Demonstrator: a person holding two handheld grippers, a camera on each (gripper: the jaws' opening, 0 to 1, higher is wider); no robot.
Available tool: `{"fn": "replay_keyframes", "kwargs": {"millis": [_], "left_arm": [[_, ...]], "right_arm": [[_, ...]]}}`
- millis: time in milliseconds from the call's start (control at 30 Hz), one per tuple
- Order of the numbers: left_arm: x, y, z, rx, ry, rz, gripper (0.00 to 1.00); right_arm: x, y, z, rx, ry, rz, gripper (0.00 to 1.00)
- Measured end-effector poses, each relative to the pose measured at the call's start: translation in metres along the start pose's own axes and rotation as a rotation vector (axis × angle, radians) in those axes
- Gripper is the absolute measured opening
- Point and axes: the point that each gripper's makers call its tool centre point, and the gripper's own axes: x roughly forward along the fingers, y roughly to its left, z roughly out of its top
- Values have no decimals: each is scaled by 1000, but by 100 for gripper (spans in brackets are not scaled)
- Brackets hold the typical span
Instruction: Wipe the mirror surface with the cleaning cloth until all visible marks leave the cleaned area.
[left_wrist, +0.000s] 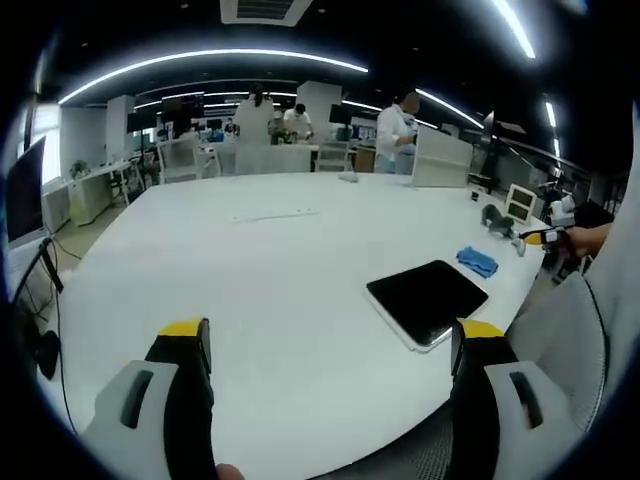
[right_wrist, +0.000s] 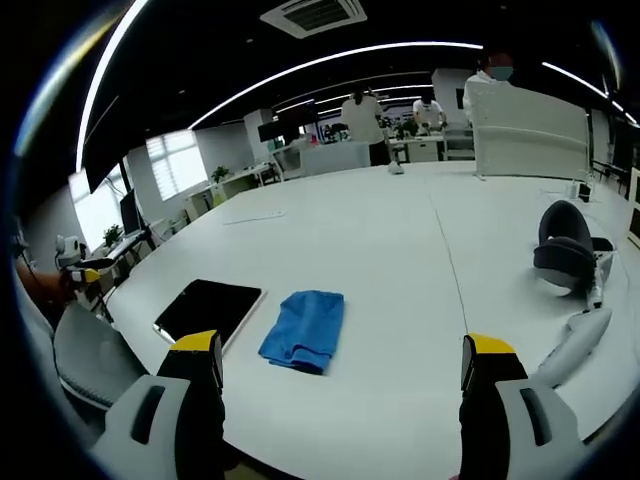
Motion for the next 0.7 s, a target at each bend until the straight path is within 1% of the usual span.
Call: {"fn": "replay_keyframes", "kwargs": {"millis": [33, 133, 200, 367, 533, 633, 700], "left_arm": [[0, 1, 1, 8, -5, 1, 99], [0, 6, 0, -4, -5, 4, 99], [-1, 7, 0, -4, -6, 4, 99], [-2, 11, 2, -16, -8, -1, 99], [-2, 13, 2, -19, -3, -11, 99], [-2, 14, 2, -9, -3, -9, 99], [-2, 14, 4, -21, -1, -15, 99]], "right_arm": [[1, 2, 1, -4, -8, 6, 98], [2, 2, 0, -7, -8, 6, 98], [3, -1, 0, 0, -12, -4, 98], [5, -3, -3, 0, 7, -8, 98], [7, -3, -1, -17, 7, -18, 98], [8, -1, 1, 10, 4, -16, 98], [8, 0, 1, -1, 3, -17, 98]]}}
